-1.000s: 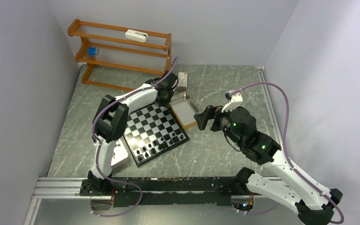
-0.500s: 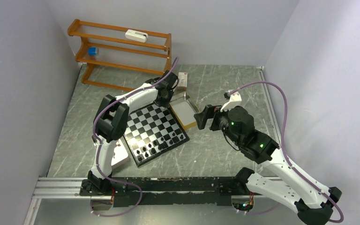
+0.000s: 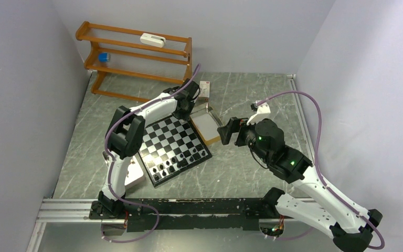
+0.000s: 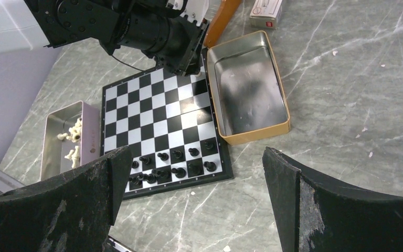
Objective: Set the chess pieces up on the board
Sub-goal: Place the chess piece on the chessboard.
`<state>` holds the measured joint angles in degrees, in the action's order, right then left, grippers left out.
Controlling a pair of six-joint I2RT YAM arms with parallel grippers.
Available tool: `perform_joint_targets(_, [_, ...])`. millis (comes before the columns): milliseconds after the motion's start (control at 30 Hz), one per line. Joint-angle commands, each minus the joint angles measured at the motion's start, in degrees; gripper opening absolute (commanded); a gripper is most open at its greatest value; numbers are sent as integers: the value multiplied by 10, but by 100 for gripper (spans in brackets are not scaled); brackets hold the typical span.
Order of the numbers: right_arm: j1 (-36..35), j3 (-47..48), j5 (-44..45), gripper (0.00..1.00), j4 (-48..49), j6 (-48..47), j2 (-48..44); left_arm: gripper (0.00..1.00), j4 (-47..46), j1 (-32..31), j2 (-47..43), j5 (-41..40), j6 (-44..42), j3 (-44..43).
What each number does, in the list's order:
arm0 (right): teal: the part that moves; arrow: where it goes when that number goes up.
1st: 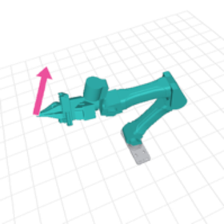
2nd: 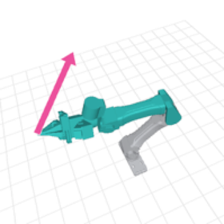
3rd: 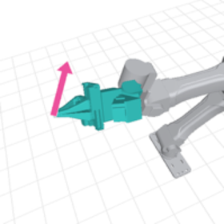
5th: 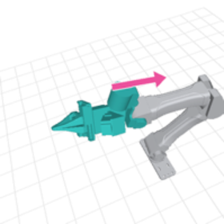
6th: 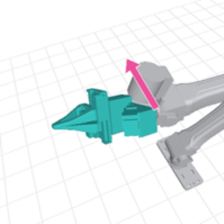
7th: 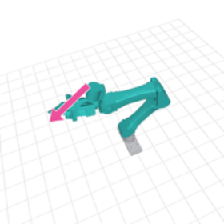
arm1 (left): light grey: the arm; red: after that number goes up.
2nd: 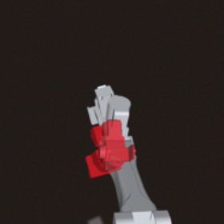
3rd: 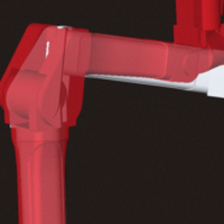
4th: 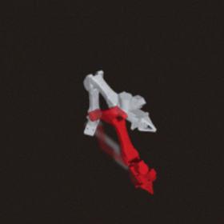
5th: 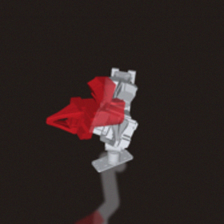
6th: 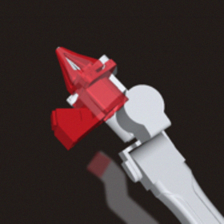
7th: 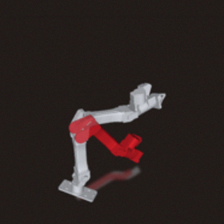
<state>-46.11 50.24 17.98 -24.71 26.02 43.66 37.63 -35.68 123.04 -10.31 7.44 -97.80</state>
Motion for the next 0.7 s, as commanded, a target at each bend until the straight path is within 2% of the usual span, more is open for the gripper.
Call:
perform_joint_targets(0, [-3,-1,13,100,15,-3,4,28,11,-3,1,1,-6,-12])
perform_joint_targets(333, [-3,3,9,100,18,-7,14,34,22,-3,-32,0,-1,-19])
perform_joint_targets(533, [-3,9,4,100,24,-11,20,36,10,-3,-126,-6,25,21])
perform_joint_targets(567, [-3,6,0,100,28,-11,20,38,5,-3,-146,-12,31,33])
perform_joint_targets(600, [-3,4,-2,100,30,-10,20,50,2,-3,-166,-19,41,46])
perform_joint_targets(667, [-3,0,-6,100,33,-8,20,58,1,-3,-207,-36,58,71])
